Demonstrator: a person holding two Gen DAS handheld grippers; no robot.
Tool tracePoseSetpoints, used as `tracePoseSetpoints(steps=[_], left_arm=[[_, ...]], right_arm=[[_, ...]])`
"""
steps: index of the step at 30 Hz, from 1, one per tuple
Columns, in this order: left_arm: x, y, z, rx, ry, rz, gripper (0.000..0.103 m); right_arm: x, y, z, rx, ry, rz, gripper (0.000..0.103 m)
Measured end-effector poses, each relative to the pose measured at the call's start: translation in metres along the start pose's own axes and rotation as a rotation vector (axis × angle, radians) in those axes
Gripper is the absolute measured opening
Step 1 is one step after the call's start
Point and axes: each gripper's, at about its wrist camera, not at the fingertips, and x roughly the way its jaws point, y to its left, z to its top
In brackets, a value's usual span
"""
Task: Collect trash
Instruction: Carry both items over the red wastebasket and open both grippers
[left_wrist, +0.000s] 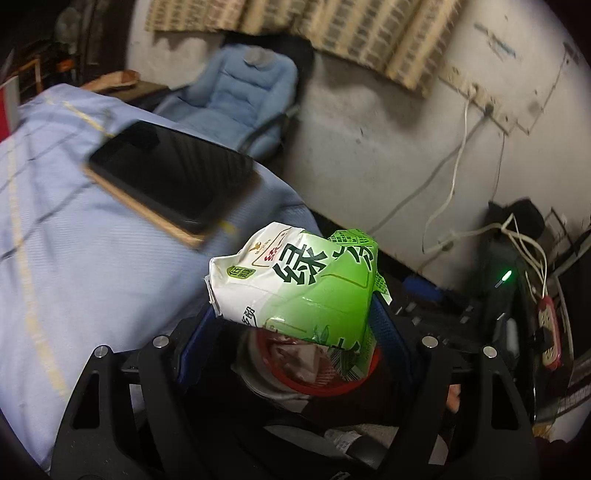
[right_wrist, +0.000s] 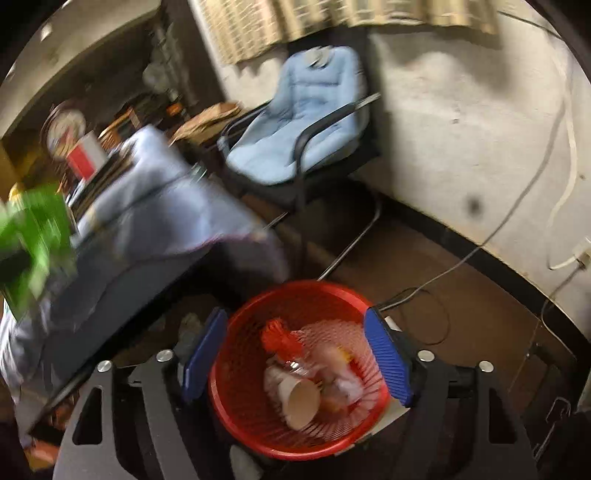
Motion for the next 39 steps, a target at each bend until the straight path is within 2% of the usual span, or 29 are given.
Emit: tracePoseSetpoints(steps=[7,14,23,39], left_arm=[[0.056,-0.04,0.002,0.09,0.115,-0.032,0.077],[0.095,-0.065,0.0,0.136,0.203,-0.007,0.085],[0.095,-0.068,0.002,0.132,0.193,0.022,0.088],[0.045,-0.05,0.003,0.091,0.088,0.027,0.089]], right_arm=[[-0.015,-0.057,0.001,0.151,-0.045,0.006,0.08],[-0.01,-0.075,-0.006,0.186,-0.031,0.018,0.08],[-0.011,-0.074,-0.007,0.193,-0.029,0.037,0.08],[-0.05,-0.008,0.009,0.029,-0.075,0.048,0.081]])
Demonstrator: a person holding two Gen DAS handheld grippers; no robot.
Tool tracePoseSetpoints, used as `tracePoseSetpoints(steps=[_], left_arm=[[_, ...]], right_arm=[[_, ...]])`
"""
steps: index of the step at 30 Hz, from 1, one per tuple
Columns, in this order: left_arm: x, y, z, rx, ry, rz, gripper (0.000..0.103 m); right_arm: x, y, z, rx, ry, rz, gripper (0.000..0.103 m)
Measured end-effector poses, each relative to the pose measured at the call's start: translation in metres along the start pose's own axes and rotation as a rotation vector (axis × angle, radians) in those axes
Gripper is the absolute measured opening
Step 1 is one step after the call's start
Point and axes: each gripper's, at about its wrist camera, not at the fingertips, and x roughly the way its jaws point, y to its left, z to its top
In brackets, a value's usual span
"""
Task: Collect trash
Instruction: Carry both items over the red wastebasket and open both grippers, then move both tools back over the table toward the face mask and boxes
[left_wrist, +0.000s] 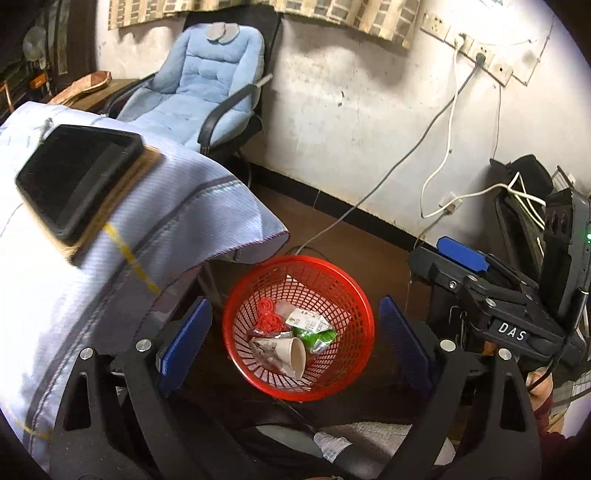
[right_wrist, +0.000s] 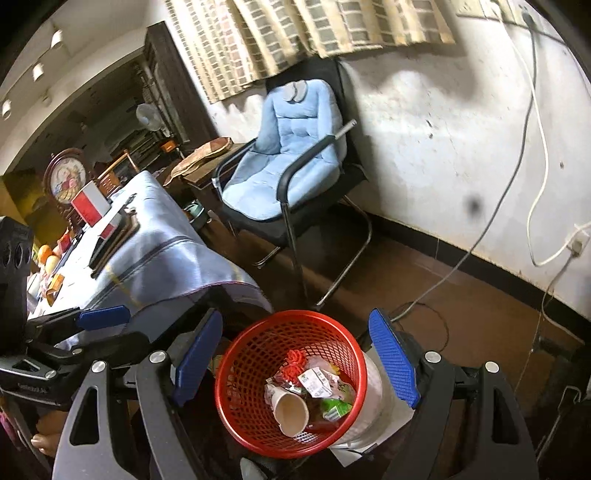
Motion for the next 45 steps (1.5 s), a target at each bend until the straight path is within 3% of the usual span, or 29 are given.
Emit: tracePoseSetpoints(steps=[15,21,27,35,45], left_arm=[[-0.093,0.042,-0.022,-0.066,-0.193,0.06,0.091],[-0.134,0.068,-0.04,-0.094,-0.273,0.107,0.093],[-0.178,0.117,-0.067,-0.167,-0.352,0.173,0.094],[-0.234,0.221,-0.108,-0.304,-0.355,0.423,0.095],[-0.3,0.405,-0.151,-0.594,-0.286,0.703,0.096]], right_arm=[[-0.039,0.09,0.013,-0.191,-0.058,0.044,0.086],[-0.05,0.155,0.013,-0.31,-0.075,0.089,0.089],[-0.046,0.23,0.007,-0.42,-0.055,0.169,0.091],[-0.004,0.332,-0.009,-0.553,0.022,0.242,0.091],[0.047,0.439,-0.012,-0.662,0.082,0.302,0.091]])
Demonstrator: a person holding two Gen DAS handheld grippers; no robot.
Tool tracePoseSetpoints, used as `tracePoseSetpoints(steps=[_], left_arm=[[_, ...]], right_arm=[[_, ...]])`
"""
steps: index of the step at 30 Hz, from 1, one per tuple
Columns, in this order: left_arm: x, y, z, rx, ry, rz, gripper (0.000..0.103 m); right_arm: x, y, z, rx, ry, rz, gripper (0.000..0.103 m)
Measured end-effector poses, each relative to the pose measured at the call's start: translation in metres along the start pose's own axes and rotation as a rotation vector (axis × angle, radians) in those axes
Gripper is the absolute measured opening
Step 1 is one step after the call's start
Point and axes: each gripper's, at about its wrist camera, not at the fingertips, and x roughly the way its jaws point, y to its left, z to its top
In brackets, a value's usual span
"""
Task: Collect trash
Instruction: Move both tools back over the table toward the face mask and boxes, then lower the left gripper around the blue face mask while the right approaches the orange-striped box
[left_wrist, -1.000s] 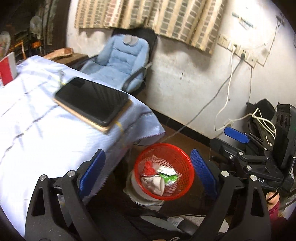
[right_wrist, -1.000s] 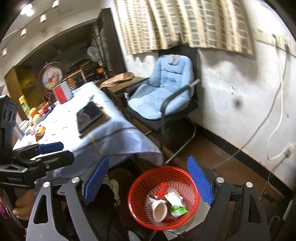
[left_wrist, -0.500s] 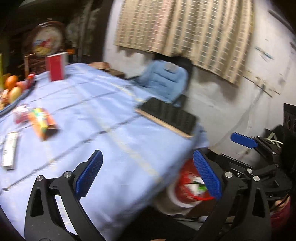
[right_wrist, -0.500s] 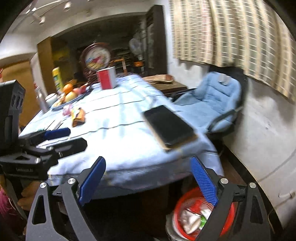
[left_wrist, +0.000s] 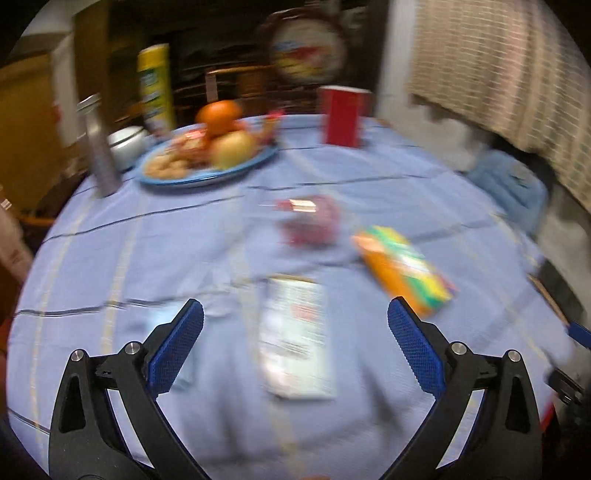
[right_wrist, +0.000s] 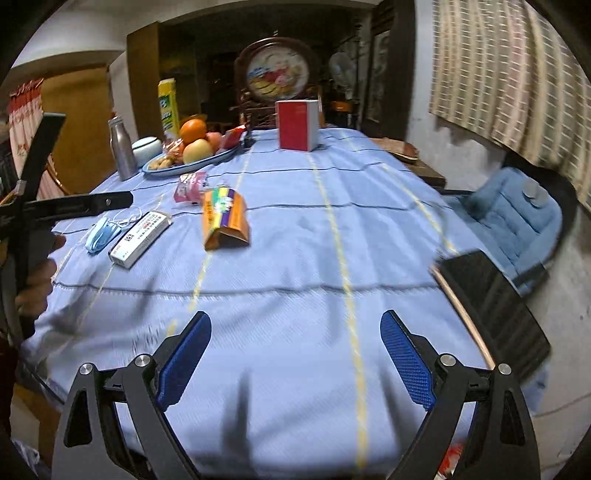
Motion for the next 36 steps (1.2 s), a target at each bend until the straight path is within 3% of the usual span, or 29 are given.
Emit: tracePoseSetpoints(steps=[4,6,7,9,12,17,26,34,36], left_arm=[[0.033,0.06,-0.01,-0.117,0.057,0.038,0.096],[0.046,0.075,-0.016,-0.171,0.152,0.057,0.096],[0.051,0.086,-0.017,-0.226,0.176,0.013,0.096],[0.052,0.091,-0.018,-0.27,0.171,-0.005,0.096],[0.055,0.083,-0.017,-0.219,0.186,0.025,0.096],[0.065,0.061,-0.023,-0.09,0.188,0.167,0.097],[0.066,0.064,-0.025,-0.116,0.185,0.173,0.098],[0.067,0.064,-0.024,-0.118,0.184,0.177,0.098],[0.066,0.064,-0.024,-0.118,0.184,0.177,0.098]], right_arm=[[0.03,0.021,0.023,-0.013,0.005,0.028,0.093],[0.043,0.029,0.032,-0.021,0.009,0.036,0.093],[0.051,0.034,0.037,-0.025,0.011,0.041,0.093],[0.064,0.04,0.044,-0.023,0.011,0.054,0.093],[0.078,0.045,0.049,-0.012,0.013,0.071,0.093],[0.083,0.046,0.05,-0.017,0.021,0.103,0.097],[0.094,0.061,0.046,-0.094,0.094,0.102,0.097],[0.098,0.067,0.051,-0.135,0.103,0.086,0.097],[0.106,0.068,0.061,-0.143,0.096,0.039,0.097]])
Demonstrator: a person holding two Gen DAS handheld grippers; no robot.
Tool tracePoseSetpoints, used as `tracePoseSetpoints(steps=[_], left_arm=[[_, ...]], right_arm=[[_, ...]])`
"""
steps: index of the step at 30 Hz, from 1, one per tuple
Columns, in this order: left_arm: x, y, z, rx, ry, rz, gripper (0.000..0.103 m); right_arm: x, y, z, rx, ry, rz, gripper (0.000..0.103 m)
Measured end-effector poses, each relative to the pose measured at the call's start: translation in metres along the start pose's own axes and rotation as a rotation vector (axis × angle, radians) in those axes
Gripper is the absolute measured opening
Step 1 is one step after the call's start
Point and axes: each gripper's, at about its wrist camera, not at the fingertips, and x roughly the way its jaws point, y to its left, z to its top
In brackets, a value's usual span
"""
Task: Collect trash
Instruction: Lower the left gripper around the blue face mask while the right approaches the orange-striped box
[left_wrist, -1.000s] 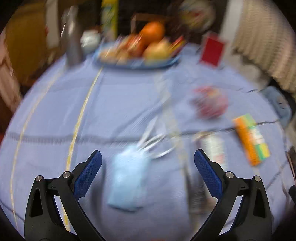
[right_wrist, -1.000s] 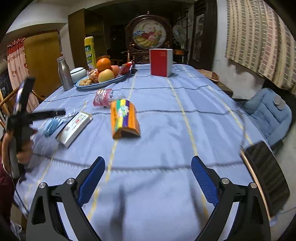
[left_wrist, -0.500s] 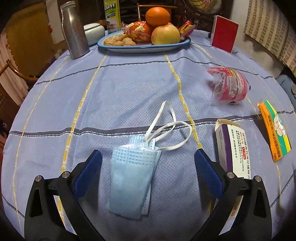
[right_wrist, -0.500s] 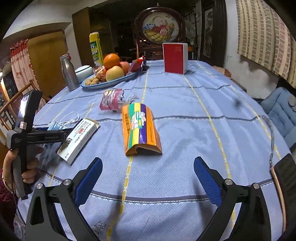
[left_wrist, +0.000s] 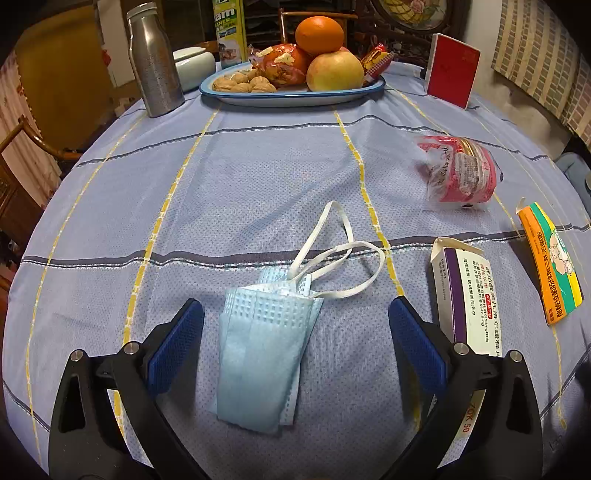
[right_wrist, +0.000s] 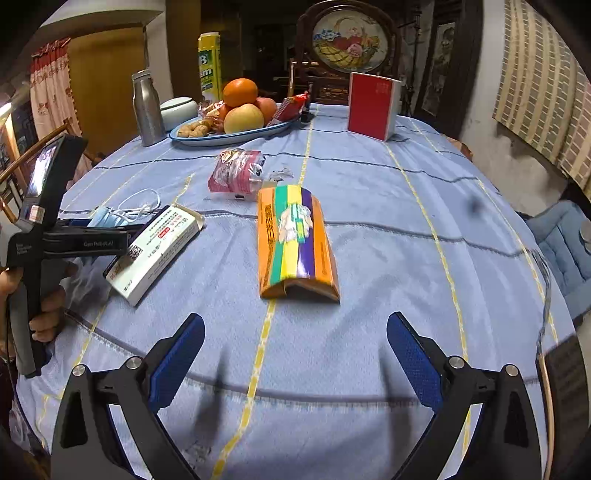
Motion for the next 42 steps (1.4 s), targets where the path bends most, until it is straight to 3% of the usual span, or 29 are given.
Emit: tracePoseSetpoints(steps=[3,8,15,17,18,21,22,42], left_arm=[[0.0,0.0,0.0,0.0,0.0,0.0,0.098],[0.0,0.0,0.0,0.0,0.0,0.0,0.098],[0.0,-0.001,0.0,-0.001,0.0,0.001,0.098],[0.001,0.0,0.0,-0.001,0.0,0.001,0.098],[0.001,0.0,0.0,-0.001,0.0,0.001,0.098],[0.0,-0.001,0.0,-0.001,0.0,0.001,0.098],[0.0,-0.001,0.0,-0.001,0.0,0.001,0.098],[0.0,0.0,-0.001,-0.002,0.0,0.001,0.098]], right_arm=[[0.011,-0.002,0.017,0.007,-0.017,-0.02,0.097],[0.046,-0.003,0.039,0.05,0.032,0.02,0.097],[0.073,0.001,0.04,0.038,0.08,0.016,0.097],[0.075,0.001,0.04,0.032,0.093,0.043,0.09],[0.076,0.002,0.04,0.032,0.1,0.049,0.079],[0.075,-0.002,0.04,0.05,0.09,0.051,0.063],[0.074,-0.004,0.039,0.059,0.088,0.054,0.062],[0.075,-0.001,0.039,0.043,0.099,0.054,0.071]])
